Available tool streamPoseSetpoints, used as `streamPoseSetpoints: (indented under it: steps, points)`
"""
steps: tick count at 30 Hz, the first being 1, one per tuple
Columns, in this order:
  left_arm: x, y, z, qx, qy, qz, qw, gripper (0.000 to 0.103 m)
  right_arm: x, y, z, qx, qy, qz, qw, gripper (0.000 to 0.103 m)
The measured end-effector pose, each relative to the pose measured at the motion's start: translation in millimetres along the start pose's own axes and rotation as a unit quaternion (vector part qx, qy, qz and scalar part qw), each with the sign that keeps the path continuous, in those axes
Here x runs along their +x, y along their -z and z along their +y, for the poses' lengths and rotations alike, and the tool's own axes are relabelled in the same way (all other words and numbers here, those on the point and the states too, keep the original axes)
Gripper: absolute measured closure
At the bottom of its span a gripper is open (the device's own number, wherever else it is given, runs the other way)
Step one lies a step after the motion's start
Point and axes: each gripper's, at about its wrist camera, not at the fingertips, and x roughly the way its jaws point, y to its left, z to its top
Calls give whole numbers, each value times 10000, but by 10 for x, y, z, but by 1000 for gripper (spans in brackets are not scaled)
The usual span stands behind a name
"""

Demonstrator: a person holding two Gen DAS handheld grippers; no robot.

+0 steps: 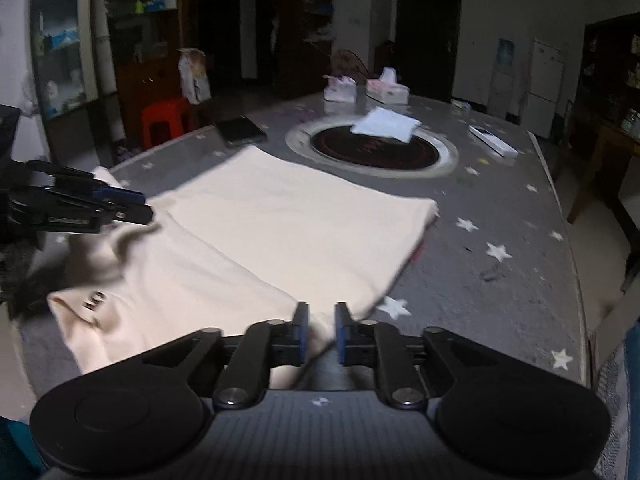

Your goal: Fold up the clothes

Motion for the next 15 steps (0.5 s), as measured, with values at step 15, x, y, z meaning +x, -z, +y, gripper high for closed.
streamPoseSetpoints:
  steps: [15]
  points:
    - [-197, 189, -15, 310, 108, 1, 9995, 64, -117, 54, 338, -105, -258, -156, 9995, 64]
